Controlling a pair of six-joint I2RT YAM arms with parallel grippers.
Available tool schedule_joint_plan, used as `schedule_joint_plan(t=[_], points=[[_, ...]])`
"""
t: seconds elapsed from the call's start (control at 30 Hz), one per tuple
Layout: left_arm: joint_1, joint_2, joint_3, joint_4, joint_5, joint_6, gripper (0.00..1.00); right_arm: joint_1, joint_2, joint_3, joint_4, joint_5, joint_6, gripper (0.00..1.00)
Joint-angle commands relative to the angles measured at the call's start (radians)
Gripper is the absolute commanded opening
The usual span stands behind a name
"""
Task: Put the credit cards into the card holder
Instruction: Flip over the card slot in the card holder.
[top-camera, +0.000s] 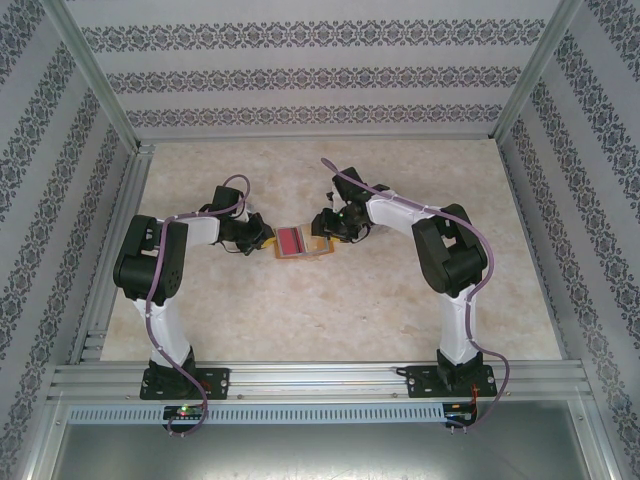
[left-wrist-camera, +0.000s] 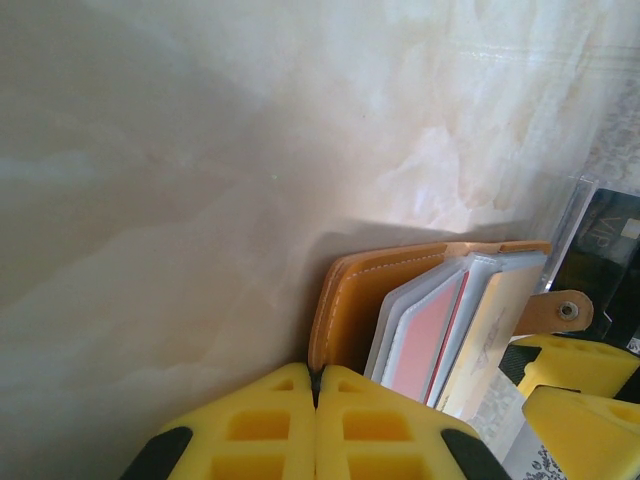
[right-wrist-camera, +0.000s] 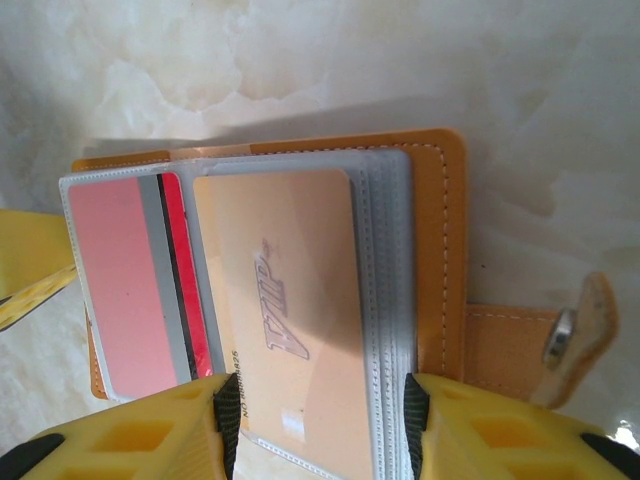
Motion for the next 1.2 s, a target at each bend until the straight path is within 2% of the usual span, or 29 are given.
schedule_joint_plan(t=[0.0, 0.3, 0.5, 1.0, 1.17], points=[[-0.013, 0.005, 0.018, -0.007, -0.006, -0.011, 0.07, 0.012, 0.013, 0.027, -0.005, -0.021, -0.008, 0.5], [-0.017, 0.006, 0.016, 0.008, -0.006, -0.017, 0.07, 0.025, 0.036, 0.072, 0.003, -0.067, 0.002, 0.5], [-0.017, 0.003, 0.01, 0.005, -0.005, -0.014, 0.07, 0.017, 0.027, 0.081, -0.087, 0.051, -0.051, 0.5], [-0.017, 0.005, 0.01, 0.011, -0.004, -0.017, 0.07, 0.027, 0.093, 0.089, -0.111, 0.063, -0.064, 0.5], [-0.018, 0.008, 0.011, 0.02, -0.005, -0.024, 0.07, 0.032, 0.086, 0.079, -0.088, 0.033, -0.056, 0.5]])
